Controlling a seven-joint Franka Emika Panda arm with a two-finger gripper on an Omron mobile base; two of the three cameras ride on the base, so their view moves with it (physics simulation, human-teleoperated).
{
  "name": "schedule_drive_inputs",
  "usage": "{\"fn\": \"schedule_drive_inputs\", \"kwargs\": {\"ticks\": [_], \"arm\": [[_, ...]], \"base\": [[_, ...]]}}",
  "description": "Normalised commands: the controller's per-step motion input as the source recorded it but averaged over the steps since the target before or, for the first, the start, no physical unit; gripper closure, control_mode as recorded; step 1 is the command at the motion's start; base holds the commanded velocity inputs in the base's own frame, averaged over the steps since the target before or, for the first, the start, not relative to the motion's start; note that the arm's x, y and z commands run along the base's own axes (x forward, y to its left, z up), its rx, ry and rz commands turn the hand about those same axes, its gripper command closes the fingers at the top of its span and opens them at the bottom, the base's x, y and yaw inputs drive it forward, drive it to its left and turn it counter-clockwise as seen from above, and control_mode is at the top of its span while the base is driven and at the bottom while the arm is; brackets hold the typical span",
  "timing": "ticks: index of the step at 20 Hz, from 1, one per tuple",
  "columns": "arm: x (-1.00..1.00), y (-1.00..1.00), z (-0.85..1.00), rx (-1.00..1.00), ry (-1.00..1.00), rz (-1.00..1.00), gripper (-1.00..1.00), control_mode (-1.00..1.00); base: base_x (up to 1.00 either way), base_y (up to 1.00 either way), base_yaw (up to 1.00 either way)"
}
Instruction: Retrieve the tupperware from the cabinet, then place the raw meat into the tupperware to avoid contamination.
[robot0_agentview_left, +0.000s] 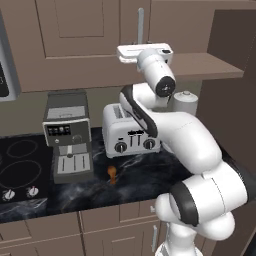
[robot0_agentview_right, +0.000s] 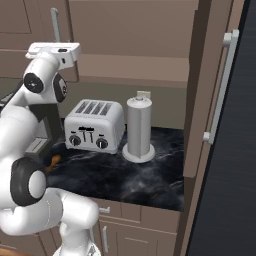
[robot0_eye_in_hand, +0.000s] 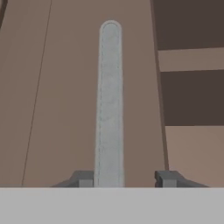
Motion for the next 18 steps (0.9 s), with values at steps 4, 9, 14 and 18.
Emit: {"fn": "schedule_drive_inputs", "kwargs": {"ticks": [4, 9, 14, 18], "arm": [[0.0, 0.43, -0.11, -0.01, 0.0, 0.0, 1.0, -1.0], [0.03, 0.41, -0.12, -0.01, 0.01, 0.0, 1.0, -1.0], [0.19, 0.18, -0.02, 0.0, 0.06, 0.0, 1.0, -1.0], [0.19, 0.07, 0.0, 0.0, 0.08, 0.0, 1.0, -1.0]], "base": [[0.0, 0.0, 0.0], [0.0, 0.0, 0.0], [0.0, 0.0, 0.0], [0.0, 0.0, 0.0]]}}
